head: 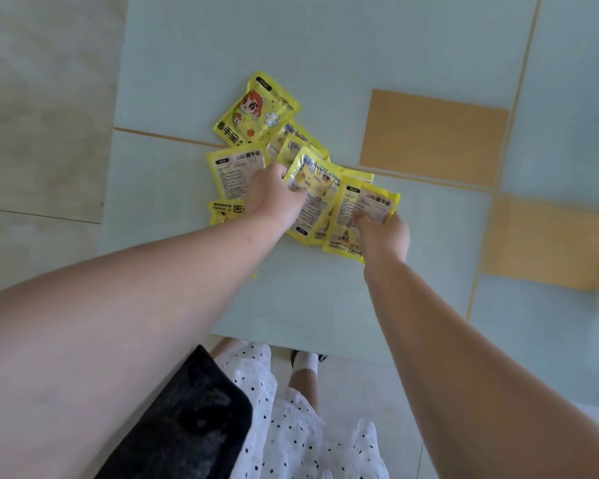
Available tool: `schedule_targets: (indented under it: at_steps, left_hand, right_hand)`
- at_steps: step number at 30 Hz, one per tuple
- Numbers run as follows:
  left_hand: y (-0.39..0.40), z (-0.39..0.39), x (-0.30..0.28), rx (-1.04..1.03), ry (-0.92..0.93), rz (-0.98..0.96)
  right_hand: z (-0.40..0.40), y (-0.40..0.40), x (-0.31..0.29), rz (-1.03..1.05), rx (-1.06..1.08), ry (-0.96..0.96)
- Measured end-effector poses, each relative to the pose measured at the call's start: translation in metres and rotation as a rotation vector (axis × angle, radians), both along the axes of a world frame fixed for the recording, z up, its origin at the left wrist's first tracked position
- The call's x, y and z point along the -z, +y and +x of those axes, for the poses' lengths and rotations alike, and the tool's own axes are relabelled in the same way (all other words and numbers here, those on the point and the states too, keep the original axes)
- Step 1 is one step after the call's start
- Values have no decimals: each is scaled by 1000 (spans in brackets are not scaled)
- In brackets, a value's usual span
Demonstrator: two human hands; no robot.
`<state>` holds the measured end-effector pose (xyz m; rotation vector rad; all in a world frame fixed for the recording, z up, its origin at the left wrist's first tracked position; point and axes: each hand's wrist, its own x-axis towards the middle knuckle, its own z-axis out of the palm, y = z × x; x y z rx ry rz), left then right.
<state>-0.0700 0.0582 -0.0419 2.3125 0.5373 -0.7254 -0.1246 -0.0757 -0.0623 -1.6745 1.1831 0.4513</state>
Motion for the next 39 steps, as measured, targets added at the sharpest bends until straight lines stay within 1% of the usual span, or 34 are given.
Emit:
schedule_targets:
  at_steps: [5,10,14,16,18,20,22,25,30,36,39]
  left_hand:
    - [4,2,4,-9,-13,-9]
    - [6,4,9,2,-4,-37]
    - [11,1,11,1,-2,-103]
    - [15,-1,11,-76,3,-174]
    - [24,-2,6,-197,25,-257]
    - [41,-2,0,-299,60,-326]
    - [63,-2,-5,-368,91,-379]
    - [100,2,-9,-523,48,-475]
    - [139,8,-5,-678,59,-505]
    - [136,10,7,-669,78,-498]
    - [136,13,13,-595,103,-470]
  right_hand:
    - [2,0,4,23,5,-7]
    - [3,-1,5,158,68,-42]
    - [0,-1,3,197,59,-74]
    - [-1,-2,0,192,82,-77]
    - [-2,-3,-4,204,152,-77]
    - [0,-2,-10,257,231,-82]
    - [3,0,-16,312,265,-80]
    - [11,9,-23,378,267,-61]
    - [23,34,-22,404,299,-38]
    - [35,67,-16,402,367,81]
    - [44,78,-14,406,380,128]
